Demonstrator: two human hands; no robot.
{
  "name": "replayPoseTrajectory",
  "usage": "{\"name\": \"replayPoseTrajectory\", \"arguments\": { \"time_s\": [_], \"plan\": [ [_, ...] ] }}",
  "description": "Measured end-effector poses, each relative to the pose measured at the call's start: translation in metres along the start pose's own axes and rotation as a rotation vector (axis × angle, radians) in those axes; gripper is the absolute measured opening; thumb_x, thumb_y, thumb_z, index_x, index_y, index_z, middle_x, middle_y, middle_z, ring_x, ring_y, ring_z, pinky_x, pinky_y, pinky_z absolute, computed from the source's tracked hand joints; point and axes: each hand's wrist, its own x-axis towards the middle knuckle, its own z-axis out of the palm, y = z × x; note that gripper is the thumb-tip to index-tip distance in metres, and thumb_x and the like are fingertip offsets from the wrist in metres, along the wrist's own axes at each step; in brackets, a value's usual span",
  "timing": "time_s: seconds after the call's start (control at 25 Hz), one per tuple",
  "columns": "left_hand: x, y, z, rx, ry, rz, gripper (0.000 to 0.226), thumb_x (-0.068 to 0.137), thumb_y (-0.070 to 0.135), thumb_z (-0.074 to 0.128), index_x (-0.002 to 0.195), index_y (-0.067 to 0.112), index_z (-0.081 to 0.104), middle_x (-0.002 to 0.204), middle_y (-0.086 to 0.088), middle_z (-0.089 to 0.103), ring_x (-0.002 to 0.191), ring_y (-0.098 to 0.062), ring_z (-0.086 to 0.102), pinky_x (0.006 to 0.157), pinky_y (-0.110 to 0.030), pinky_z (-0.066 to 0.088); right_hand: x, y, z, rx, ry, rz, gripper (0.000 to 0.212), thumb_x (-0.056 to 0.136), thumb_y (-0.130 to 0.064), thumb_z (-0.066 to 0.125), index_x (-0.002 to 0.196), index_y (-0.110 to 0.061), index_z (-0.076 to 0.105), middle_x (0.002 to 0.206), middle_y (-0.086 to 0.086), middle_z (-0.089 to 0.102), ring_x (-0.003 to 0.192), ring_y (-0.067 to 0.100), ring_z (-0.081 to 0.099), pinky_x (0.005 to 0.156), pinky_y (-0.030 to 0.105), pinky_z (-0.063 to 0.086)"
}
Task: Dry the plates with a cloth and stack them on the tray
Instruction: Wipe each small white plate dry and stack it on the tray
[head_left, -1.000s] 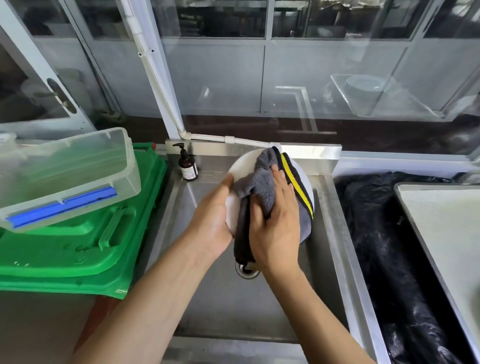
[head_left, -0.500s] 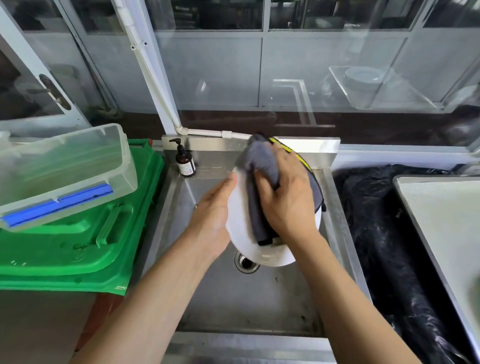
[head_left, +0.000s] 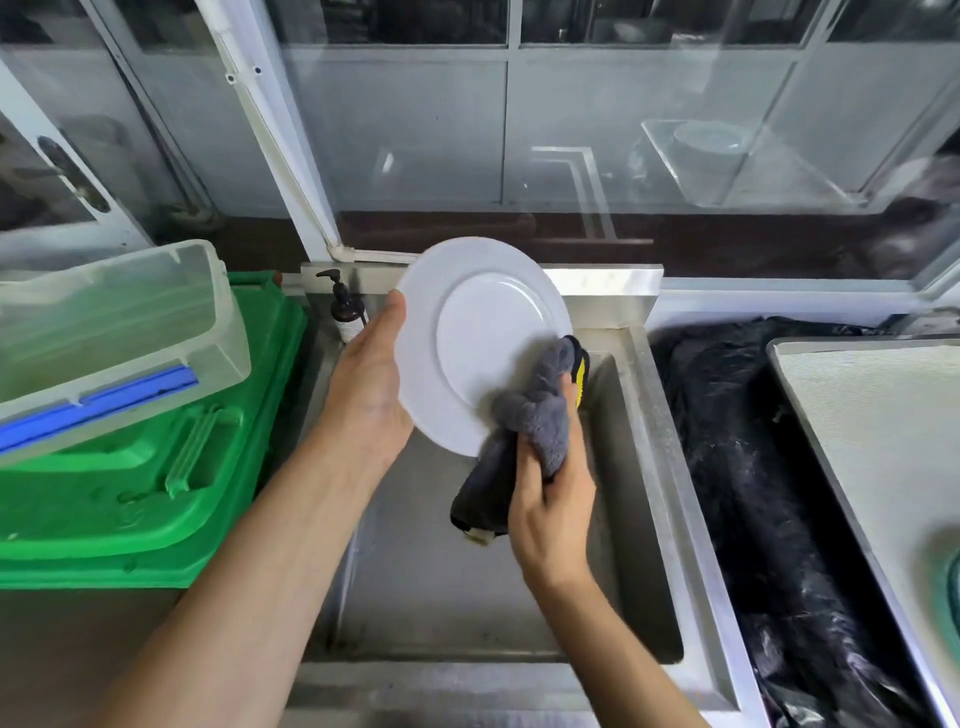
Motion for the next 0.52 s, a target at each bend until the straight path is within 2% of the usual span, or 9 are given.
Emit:
{"name": "replayPoseTrajectory", "arguments": {
  "time_s": [0.12,0.24,0.32,0.4,0.44,0.52],
  "plan": [
    [0.008,0.0,0.001,-0.034,-0.015,0.033,0.045,0.102,0.043,0.052,0.137,0.016,0.059,0.126,-0.005,0.071,0.117,-0.026,0.067,0.094,-0.043,0.056,-0.028,-0.003,0.015,0.026,-0.078,-0.056,0.065,0.102,-0.024,0.049,0.161,-0.035,0.026,0.166,-0.01,0.032,0.155,0.014,0.026,0.125,0.039,0.022],
    [0.011,-0.003,0.0,-0.085,0.012,0.04,0.042,0.103,0.039,0.05,0.135,0.014,0.059,0.122,-0.007,0.073,0.112,-0.024,0.069,0.086,-0.038,0.058,-0.039,-0.007,0.018,-0.075,-0.272,-0.287,0.064,0.104,-0.022,0.048,0.161,-0.038,0.023,0.167,-0.014,0.027,0.156,0.017,0.024,0.126,0.036,0.018],
    [0.01,-0.008,-0.003,-0.085,0.059,0.052,0.035,0.103,0.036,0.051,0.129,0.015,0.062,0.118,-0.005,0.074,0.112,-0.024,0.07,0.091,-0.041,0.057,-0.037,-0.002,0.01,-0.114,-0.323,-0.347,0.054,0.106,-0.027,0.046,0.158,-0.032,0.031,0.163,-0.019,0.032,0.152,0.014,0.031,0.125,0.034,0.024],
    [0.01,-0.012,-0.008,-0.053,0.108,0.097,0.031,0.103,0.034,0.055,0.125,0.015,0.064,0.117,-0.002,0.075,0.113,-0.023,0.069,0.096,-0.043,0.055,-0.032,0.004,-0.001,-0.123,-0.277,-0.197,0.052,0.102,-0.022,0.051,0.151,-0.035,0.042,0.152,-0.026,0.046,0.143,0.006,0.045,0.118,0.027,0.035],
    [0.011,-0.014,-0.01,-0.026,0.122,0.113,0.033,0.102,0.034,0.056,0.127,0.015,0.064,0.119,-0.001,0.074,0.113,-0.022,0.069,0.099,-0.045,0.054,-0.029,0.007,-0.008,-0.127,-0.221,-0.056,0.05,0.101,-0.021,0.052,0.144,-0.045,0.047,0.139,-0.031,0.056,0.132,-0.002,0.053,0.109,0.018,0.041],
    [0.012,-0.02,-0.013,0.021,0.088,0.099,0.037,0.102,0.035,0.057,0.133,0.015,0.062,0.124,0.0,0.072,0.116,-0.021,0.068,0.104,-0.048,0.051,-0.024,0.018,-0.029,-0.186,-0.06,0.208,0.044,0.102,-0.027,0.052,0.122,-0.066,0.046,0.106,-0.035,0.067,0.102,-0.011,0.063,0.082,0.004,0.044]
  ]
}}
